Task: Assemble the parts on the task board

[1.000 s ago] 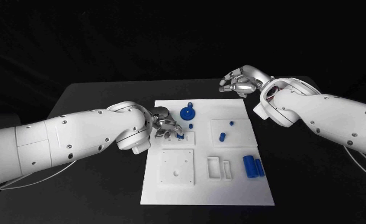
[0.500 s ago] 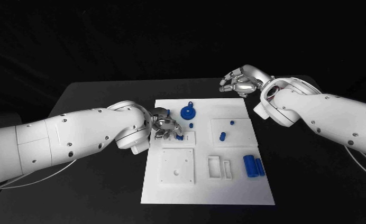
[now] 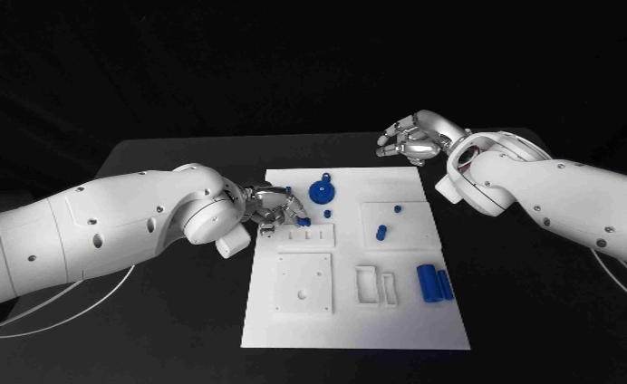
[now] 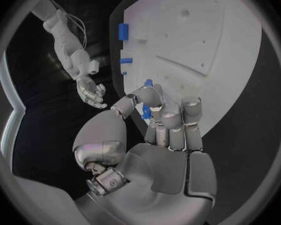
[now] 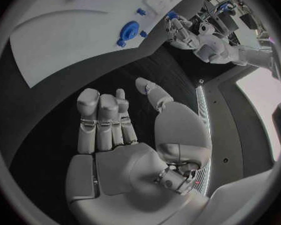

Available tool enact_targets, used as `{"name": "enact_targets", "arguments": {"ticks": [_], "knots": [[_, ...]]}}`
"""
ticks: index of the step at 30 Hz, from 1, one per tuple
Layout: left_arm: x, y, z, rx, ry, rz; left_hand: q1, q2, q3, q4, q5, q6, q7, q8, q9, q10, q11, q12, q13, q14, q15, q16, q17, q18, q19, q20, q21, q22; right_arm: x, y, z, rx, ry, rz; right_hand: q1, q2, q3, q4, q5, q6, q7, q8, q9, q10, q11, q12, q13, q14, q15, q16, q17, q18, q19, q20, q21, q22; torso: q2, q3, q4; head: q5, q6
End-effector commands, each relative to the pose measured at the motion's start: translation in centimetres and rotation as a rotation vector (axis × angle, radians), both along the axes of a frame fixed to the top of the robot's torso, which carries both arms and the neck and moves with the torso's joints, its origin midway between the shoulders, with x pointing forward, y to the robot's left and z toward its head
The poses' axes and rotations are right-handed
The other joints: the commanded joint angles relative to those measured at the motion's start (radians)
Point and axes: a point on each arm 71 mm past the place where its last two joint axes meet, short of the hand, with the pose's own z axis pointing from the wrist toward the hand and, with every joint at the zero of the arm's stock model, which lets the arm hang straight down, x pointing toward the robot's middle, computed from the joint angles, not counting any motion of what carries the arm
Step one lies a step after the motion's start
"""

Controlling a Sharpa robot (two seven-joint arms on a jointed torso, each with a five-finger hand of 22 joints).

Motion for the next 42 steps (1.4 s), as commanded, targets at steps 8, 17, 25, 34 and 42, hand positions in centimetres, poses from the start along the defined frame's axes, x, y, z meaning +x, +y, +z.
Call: {"name": "enact_targets", "arguments": {"ticks": [8,17,25,34,42], "knots": [[-0.3,-0.8,2.6,-0.562,0.053,-0.048,-0.005,0.008,0.031,0.044,-0.054,0.217,-0.091,0.015,0.204,-0.023,-0.007,-0.009,-0.019,0.035,-0.049,-0.015,-0.012,0.017,0.0,-0.129,-0.01,-0.005,0.2,0.0,-0.2,0.0,0.013,0.004,0.002,0.01,0.004,-0.001,0.008,-0.008,0.013,-0.001,-0.002,-0.002,0.004,0.004,-0.001,0.002,0.002,-0.006,0.001,0.101,0.002,-0.001,-0.006,0.002,0.001,-0.0017,0.0001,0.007,0.039],[-0.4,0.2,4.3,-0.865,-0.016,-0.028,0.004,-0.003,0.031,0.047,-0.081,0.211,-0.091,0.01,0.208,-0.025,-0.008,-0.016,-0.03,0.032,-0.05,-0.02,-0.015,0.017,-0.003,-0.128,-0.017,-0.009,0.6,-0.3,-0.3,-0.001,0.016,-0.007,0.003,0.011,0.005,-0.001,0.012,-0.008,0.013,0.0,-0.002,-0.002,0.004,0.004,-0.001,0.002,0.002,-0.007,0.001,0.101,0.002,-0.001,-0.006,0.002,0.001,-0.0007,0.0008,0.032,0.108],[-1.0,1.1,4.2,-0.999,-0.032,0.009,0.023,-0.004,0.019,0.066,-0.16,0.19,-0.085,-0.01,0.217,-0.039,-0.004,-0.039,-0.053,0.014,-0.047,-0.041,-0.026,0.011,-0.012,-0.125,-0.033,-0.016,0.8,-0.6,-0.5,-0.004,0.021,-0.015,0.004,0.011,0.005,-0.001,0.015,-0.008,0.013,0.0,-0.002,-0.002,0.004,0.005,-0.001,0.002,0.002,-0.007,0.001,0.101,0.002,-0.001,-0.006,0.002,0.0,-0.001,0.0003,0.051,0.156],[-1.6,1.0,4.2,-1.061,-0.022,-0.005,0.027,0.021,0.008,0.085,-0.3,0.145,-0.066,-0.044,0.248,-0.078,0.015,-0.059,-0.068,-0.014,-0.028,-0.075,-0.044,0.001,-0.035,-0.119,-0.051,-0.019,0.9,-0.7,-0.6,-0.004,0.026,-0.017,0.004,0.012,0.006,-0.001,0.017,-0.008,0.013,0.0,-0.002,-0.002,0.004,0.005,-0.001,0.002,0.002,-0.007,0.002,0.101,0.002,-0.001,-0.006,0.002,0.001,0.0,0.002,0.065,0.187],[-1.7,0.9,4.3,-1.066,-0.019,-0.014,0.027,0.031,0.005,0.089,-0.334,0.13,-0.06,-0.054,0.259,-0.091,0.021,-0.059,-0.069,-0.023,-0.022,-0.082,-0.049,-0.002,-0.044,-0.117,-0.056,-0.019,0.9,-0.6,-0.6,-0.005,0.027,-0.017,0.005,0.012,0.006,-0.002,0.019,-0.008,0.013,0.0,-0.002,-0.002,0.004,0.005,-0.002,0.002,0.002,-0.007,0.002,0.101,0.002,-0.001,-0.006,0.002,0.001,0.0007,0.0011,0.068,0.182]]}}
